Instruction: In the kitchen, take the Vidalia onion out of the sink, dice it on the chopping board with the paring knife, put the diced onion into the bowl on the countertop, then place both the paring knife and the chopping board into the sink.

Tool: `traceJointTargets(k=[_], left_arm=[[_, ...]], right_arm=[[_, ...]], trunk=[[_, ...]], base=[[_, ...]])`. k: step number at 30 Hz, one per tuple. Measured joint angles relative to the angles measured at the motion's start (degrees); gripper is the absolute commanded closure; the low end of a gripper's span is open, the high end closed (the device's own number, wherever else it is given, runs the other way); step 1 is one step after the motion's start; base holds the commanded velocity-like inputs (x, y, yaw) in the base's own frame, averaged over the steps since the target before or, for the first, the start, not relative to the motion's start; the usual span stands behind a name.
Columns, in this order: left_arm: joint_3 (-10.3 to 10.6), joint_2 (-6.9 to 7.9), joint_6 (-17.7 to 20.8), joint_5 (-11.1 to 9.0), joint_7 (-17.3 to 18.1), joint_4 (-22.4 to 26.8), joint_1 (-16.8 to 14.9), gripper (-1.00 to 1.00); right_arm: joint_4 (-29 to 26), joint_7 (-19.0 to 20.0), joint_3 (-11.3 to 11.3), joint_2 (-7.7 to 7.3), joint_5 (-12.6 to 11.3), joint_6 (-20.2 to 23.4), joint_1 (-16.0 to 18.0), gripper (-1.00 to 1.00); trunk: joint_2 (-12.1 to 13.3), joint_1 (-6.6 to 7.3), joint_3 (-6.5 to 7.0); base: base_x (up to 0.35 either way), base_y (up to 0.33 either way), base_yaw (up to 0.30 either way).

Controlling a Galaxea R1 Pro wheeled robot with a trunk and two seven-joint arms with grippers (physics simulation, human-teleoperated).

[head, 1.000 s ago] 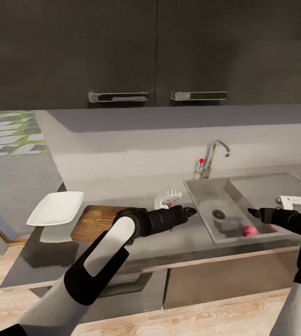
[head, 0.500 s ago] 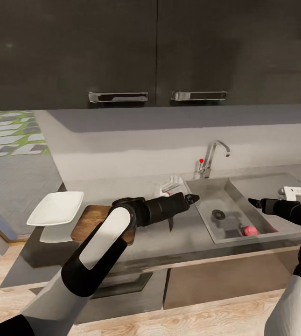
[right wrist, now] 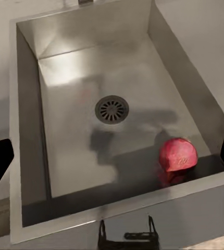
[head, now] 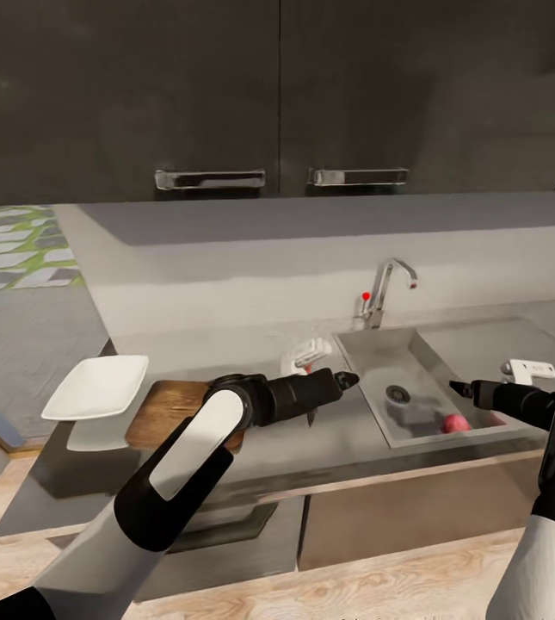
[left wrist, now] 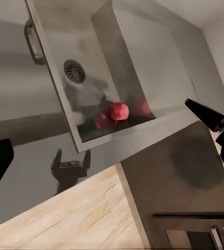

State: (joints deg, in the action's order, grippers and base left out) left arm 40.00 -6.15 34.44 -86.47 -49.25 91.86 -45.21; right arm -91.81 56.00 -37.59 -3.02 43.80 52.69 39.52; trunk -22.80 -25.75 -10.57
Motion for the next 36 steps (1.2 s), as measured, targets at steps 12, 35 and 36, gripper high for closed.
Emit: traceJointTargets(k=[12, 35, 36], left_arm=[[-0.1, 0.19, 0.0, 0.0, 0.0, 0.0, 0.0, -1.00], [-2.1, 0.22, -0.1, -0.1, 0.2, -1.9, 0.4, -1.00], [-2.1, 0.19, -0.1, -0.1, 0.2, -2.0, 0.4, -1.00]], right_arm=[[0.0, 0.0, 0.0, 0.08, 0.0, 1.6, 0.1, -1.00], [0.1, 0.0, 0.1, 0.20, -4.4, 1.8, -0.4, -1.00], [0.1, 0.0, 0.1, 0.20, -5.1, 2.4, -0.4, -1.00]], trunk=[[0.0, 0.00, 0.31], [0.0, 0.03, 0.71], [0.0, 0.03, 0.71]], base=[[0.000, 0.000, -0.284], [0.212, -0.025, -0.224], [0.214, -0.001, -0.231]])
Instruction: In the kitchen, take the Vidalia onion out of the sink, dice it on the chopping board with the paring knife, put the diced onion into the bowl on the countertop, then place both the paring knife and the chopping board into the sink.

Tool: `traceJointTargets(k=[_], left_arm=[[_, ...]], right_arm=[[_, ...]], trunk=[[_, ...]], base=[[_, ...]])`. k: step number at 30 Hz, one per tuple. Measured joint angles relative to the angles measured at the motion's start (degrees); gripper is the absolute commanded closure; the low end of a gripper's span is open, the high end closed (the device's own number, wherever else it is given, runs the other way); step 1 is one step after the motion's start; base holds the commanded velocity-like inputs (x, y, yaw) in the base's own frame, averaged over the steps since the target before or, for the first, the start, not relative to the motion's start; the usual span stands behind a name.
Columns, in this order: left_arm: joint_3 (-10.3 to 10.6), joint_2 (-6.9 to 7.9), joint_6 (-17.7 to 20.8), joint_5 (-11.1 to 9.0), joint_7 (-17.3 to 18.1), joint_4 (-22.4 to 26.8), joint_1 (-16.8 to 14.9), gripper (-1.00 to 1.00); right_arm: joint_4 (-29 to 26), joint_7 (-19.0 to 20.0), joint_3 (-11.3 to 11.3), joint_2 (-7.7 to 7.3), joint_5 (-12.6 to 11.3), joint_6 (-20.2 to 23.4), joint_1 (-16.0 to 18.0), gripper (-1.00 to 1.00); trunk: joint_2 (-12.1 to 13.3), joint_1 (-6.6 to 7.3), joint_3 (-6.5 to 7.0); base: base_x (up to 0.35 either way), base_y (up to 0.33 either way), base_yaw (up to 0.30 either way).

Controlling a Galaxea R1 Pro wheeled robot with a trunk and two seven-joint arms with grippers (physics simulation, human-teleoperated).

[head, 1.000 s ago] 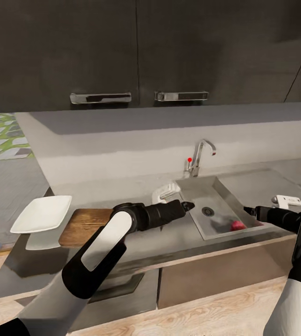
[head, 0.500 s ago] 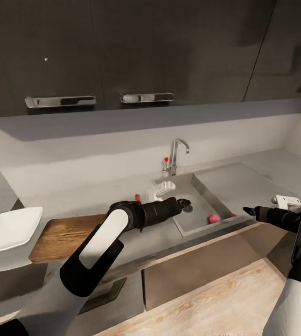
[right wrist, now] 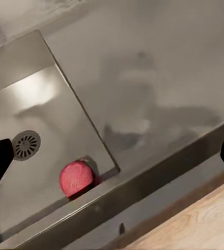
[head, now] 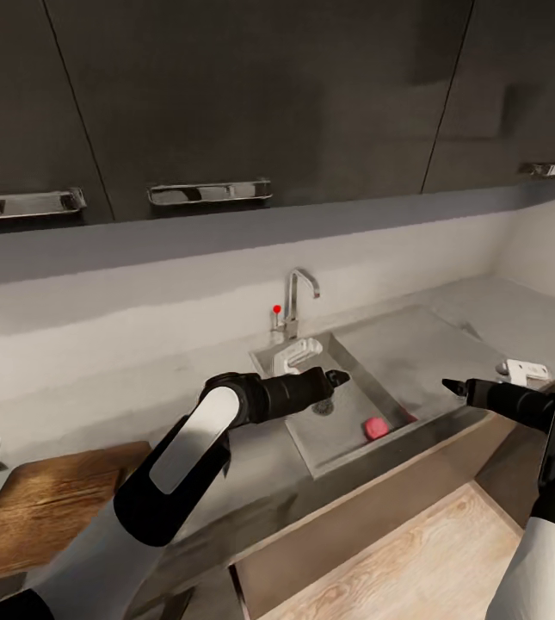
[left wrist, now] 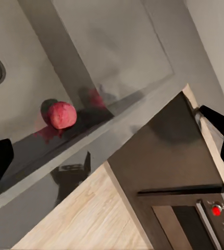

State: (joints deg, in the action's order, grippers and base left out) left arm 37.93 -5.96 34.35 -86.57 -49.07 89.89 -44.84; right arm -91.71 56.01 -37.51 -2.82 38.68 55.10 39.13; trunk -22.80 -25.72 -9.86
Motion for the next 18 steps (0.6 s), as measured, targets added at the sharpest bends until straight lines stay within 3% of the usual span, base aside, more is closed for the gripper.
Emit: traceJointTargets(k=[3, 9, 15, 18], left_arm=[[0.0, -0.02, 0.0, 0.0, -0.1, -0.2, 0.0, -1.00], [-0.6, 0.22, 0.0, 0.0, -0.1, -0.2, 0.2, -1.00], [-7.6, 0.35, 0.1, 0.1, -0.2, -0.3, 4.2, -1.00], [-8.1, 0.41, -0.1, 0.1, -0.2, -0.3, 4.5, -1.00]], right_arm=[[0.1, 0.0, 0.3, -0.26, -1.1, 4.4, 0.0, -1.00], [0.2, -0.1, 0.6, -0.32, -1.3, 4.7, 0.0, -1.00], [0.6, 0.2, 0.5, -0.23, -1.7, 4.7, -0.2, -1.00], [0.7, 0.3, 0.5, -0.10, -2.4, 4.4, -0.4, -1.00]], trunk=[[0.0, -0.02, 0.00], [0.0, -0.03, 0.00], [0.0, -0.03, 0.00], [0.0, -0.02, 0.00]], base=[[0.088, 0.000, -0.272], [0.016, 0.000, -0.295], [0.006, -0.003, -0.187], [0.106, -0.092, -0.018]])
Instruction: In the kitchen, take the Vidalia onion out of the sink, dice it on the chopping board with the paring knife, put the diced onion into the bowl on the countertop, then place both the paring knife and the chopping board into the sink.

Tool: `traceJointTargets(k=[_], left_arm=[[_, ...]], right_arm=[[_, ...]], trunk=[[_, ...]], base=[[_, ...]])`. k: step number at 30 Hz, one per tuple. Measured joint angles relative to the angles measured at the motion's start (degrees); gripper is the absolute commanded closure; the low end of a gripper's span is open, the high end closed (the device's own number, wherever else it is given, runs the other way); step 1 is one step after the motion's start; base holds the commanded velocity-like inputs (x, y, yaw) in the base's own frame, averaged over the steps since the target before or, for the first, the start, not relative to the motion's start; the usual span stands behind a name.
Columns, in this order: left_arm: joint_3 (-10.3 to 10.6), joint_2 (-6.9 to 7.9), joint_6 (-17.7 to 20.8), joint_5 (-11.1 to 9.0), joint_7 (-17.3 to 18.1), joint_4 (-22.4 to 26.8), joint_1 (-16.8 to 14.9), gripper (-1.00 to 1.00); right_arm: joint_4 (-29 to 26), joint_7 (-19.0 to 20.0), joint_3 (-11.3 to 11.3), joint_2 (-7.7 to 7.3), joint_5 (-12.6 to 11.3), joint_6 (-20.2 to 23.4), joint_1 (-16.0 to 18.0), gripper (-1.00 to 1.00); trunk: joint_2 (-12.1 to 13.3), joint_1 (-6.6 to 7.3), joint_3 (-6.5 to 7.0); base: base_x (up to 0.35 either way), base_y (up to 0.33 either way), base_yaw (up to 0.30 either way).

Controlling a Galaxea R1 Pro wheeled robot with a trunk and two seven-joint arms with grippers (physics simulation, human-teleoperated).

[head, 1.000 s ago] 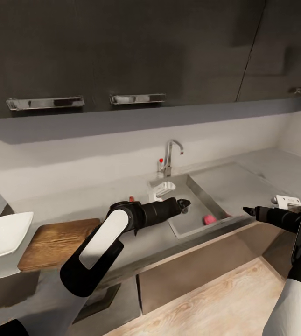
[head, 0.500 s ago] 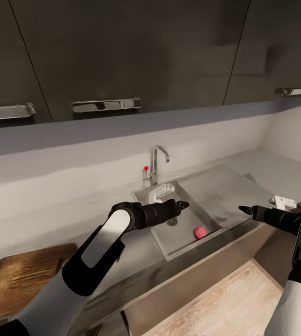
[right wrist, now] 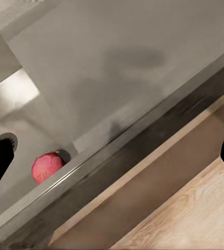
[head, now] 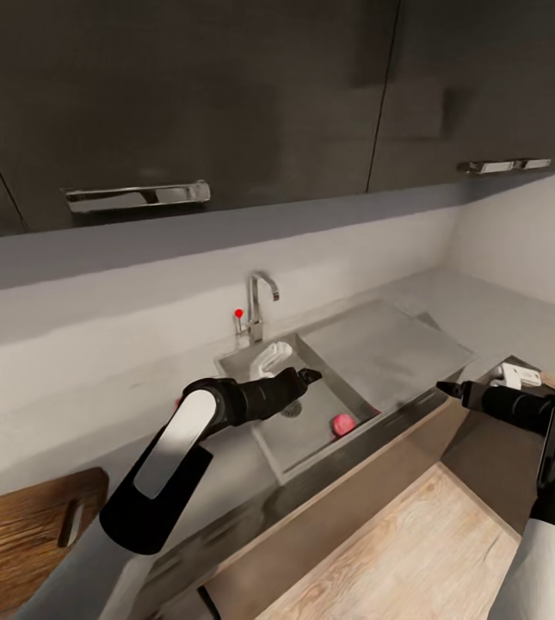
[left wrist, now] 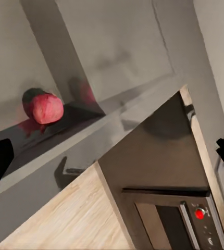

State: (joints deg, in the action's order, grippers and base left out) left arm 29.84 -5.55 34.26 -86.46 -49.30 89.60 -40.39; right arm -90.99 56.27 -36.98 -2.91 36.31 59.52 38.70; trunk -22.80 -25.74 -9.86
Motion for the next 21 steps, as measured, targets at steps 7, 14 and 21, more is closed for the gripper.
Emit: traceJointTargets(k=[7, 14, 21], left_arm=[[-3.9, -0.04, -0.2, 0.0, -0.2, -0.3, 2.0, -1.00], [-4.0, -0.08, -0.3, 0.0, -0.2, -0.4, 2.1, -1.00], [-4.0, -0.05, -0.3, 0.0, -0.2, -0.4, 2.1, -1.00]], right_arm=[[-0.1, -0.3, 0.1, 0.18, -0.4, -0.5, -0.1, -1.00], [-0.1, -0.2, 0.5, 0.51, -0.4, -0.7, -0.1, -1.00], [-0.1, -0.3, 0.6, 0.72, -0.4, -0.8, -0.1, -1.00]], trunk=[[0.0, 0.01, 0.00], [0.0, -0.01, 0.00], [0.0, -0.01, 0.00]], base=[[0.216, -0.244, -0.001], [0.128, -0.237, 0.000], [0.010, -0.216, 0.000]])
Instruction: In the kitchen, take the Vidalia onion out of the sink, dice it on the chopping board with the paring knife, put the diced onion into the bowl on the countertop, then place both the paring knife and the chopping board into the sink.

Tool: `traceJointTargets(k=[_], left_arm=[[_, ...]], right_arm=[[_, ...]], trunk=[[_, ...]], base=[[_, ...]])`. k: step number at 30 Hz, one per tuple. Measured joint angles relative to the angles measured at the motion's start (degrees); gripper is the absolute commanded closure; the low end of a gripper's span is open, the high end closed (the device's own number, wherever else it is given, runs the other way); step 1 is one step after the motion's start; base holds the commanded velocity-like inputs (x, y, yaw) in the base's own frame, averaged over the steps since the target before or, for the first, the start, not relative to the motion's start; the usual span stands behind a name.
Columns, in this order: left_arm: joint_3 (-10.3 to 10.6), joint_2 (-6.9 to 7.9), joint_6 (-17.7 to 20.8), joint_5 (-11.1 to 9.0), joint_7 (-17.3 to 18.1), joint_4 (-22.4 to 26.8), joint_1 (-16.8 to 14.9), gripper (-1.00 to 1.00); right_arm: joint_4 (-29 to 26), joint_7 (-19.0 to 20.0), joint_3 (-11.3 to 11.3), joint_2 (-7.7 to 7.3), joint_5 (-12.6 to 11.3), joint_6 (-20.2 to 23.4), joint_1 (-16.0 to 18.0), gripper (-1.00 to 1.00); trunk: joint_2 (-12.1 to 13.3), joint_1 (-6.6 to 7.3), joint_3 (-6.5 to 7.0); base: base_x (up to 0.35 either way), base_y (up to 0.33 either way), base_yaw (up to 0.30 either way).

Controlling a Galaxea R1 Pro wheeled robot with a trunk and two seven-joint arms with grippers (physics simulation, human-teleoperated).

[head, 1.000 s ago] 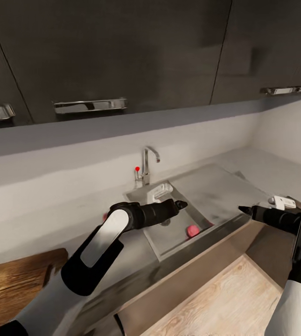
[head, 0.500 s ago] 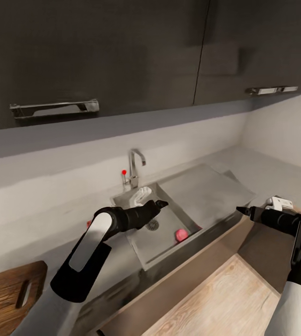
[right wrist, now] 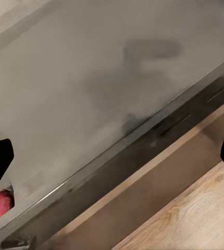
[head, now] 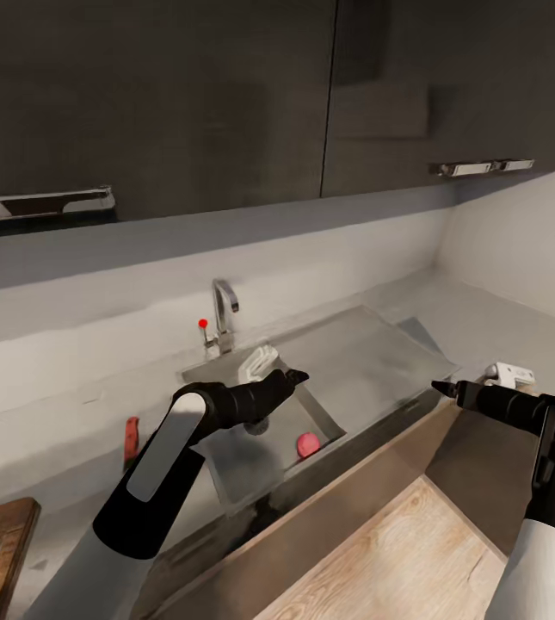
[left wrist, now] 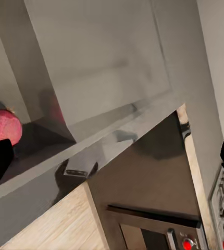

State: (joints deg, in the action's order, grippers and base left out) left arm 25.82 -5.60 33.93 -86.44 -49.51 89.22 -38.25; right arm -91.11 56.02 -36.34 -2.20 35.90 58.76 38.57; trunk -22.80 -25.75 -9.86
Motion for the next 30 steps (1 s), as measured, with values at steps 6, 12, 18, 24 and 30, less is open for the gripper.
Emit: traceJointTargets(k=[6, 12, 18, 24, 30], left_arm=[[-0.7, 0.01, 0.1, -0.1, 0.1, -2.7, 0.0, -1.00], [-4.7, 0.34, 0.3, -1.5, 0.4, -4.1, 1.5, -1.00], [-14.4, 4.68, 3.3, -6.2, 0.4, -7.4, 3.5, -1.00], [-15.6, 5.70, 4.5, -5.7, -1.1, -10.0, 3.4, -1.00], [-14.2, 5.71, 5.5, -4.5, -0.4, -10.9, 2.5, -1.00]], right_arm=[[0.3, 0.0, 0.1, 0.64, 0.2, 0.0, 0.0, -1.00], [2.5, -0.3, 2.6, 1.42, 0.5, 0.0, 0.0, -1.00], [4.5, -0.4, 5.7, 1.57, 0.7, -0.1, 0.0, -1.00], [4.6, -0.4, 5.8, 1.58, 0.7, -0.1, 0.0, -1.00], [5.1, 0.3, 5.7, 1.65, 0.2, -1.5, 0.0, -1.00]], trunk=[[0.0, 0.00, 0.00], [0.0, 0.00, 0.00], [0.0, 0.00, 0.00], [0.0, 0.03, 0.00], [0.0, -0.01, 0.00]], base=[[0.001, -0.326, 0.000], [0.010, -0.298, 0.000], [0.004, -0.042, 0.000], [0.223, -0.002, 0.000], [0.031, 0.000, 0.000]])
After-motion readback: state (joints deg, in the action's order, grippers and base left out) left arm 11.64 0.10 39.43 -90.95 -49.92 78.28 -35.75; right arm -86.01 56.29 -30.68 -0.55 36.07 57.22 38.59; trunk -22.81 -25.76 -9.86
